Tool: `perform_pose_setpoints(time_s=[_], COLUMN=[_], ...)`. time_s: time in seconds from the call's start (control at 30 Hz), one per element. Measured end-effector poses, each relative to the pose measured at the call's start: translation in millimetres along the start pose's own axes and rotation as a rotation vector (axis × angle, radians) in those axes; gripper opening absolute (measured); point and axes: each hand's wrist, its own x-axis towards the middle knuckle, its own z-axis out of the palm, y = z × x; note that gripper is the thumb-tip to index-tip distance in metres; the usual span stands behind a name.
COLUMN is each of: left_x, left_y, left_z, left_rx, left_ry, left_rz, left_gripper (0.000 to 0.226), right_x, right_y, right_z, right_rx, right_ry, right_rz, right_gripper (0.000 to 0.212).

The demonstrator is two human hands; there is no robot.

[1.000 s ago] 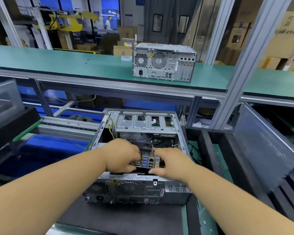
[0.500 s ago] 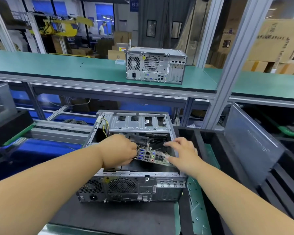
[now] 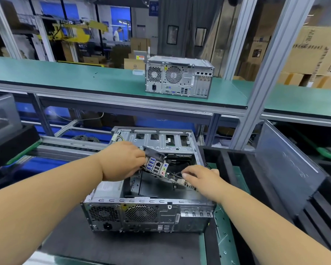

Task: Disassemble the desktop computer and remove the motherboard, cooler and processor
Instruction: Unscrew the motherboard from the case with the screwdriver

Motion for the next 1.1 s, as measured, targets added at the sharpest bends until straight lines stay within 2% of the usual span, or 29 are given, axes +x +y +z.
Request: perform_pose_setpoints(time_s=[0.13, 0.23, 0.3, 0.4, 0.5, 0.53, 0.63, 0.7, 0.77, 0.87, 1.0, 1.1], left_x=[-4.3, -5.9, -5.5, -3.7, -6.6, -8.0, -11.5, -12.1, -12.3, -12.2, -8.4, -2.7], left_y=[-2.2, -1.1, 0.0, 1.6, -0.5, -2.4, -7.9, -9.5, -9.6, -7.0, -1.9, 0.3], left_z=[3.5, 6.8, 7.3, 6.6, 7.9, 8.7, 11.2, 12.3, 13.1, 12.3, 5.8, -3.6], left_rx=[-0.004, 0.010, 0.023, 0.033, 0.031, 0.024, -0.009, -0.018, -0.020, -0.023, -0.020, 0.012], left_ry=[0.010, -0.026, -0.027, -0.030, -0.034, -0.046, -0.086, -0.124, -0.126, -0.140, -0.217, -0.247], left_rz=[-0.013, -0.029, -0.046, -0.063, -0.098, -0.121, -0.192, -0.215, -0.230, -0.256, -0.317, -0.335], left_gripper=[0.009, 0.015, 0.017, 0.017, 0.019, 0.021, 0.023, 0.024, 0.022, 0.021, 0.023, 0.022], right_x=[0.8, 2.0, 2.4, 11.6, 33.2, 42.8, 69.9, 85.6, 96.3, 107.3, 117.4, 121.3], right_y=[-13.5, -31.1, -47.7, -70.6, -79.4, -77.0, -65.3, -62.5, -64.1, -68.2, -65.4, -59.3], right_z=[-7.8, -12.8, -12.0, -5.4, -5.7, -6.6, -3.1, 3.9, 10.4, 16.7, 29.6, 32.1], right_rx=[0.097, 0.116, 0.097, 0.098, 0.418, 0.421, 0.350, 0.448, 0.571, 0.568, 0.392, 0.306], right_ry=[0.092, 0.029, -0.003, 0.035, 0.075, 0.060, -0.125, -0.257, -0.367, -0.446, -0.341, -0.331], right_rz=[-0.009, -0.079, -0.149, -0.232, -0.058, 0.011, 0.146, 0.170, 0.201, 0.265, 0.193, 0.111], right_gripper=[0.030, 0.031, 0.039, 0.039, 0.034, 0.031, 0.026, 0.020, 0.026, 0.051, 0.050, 0.067])
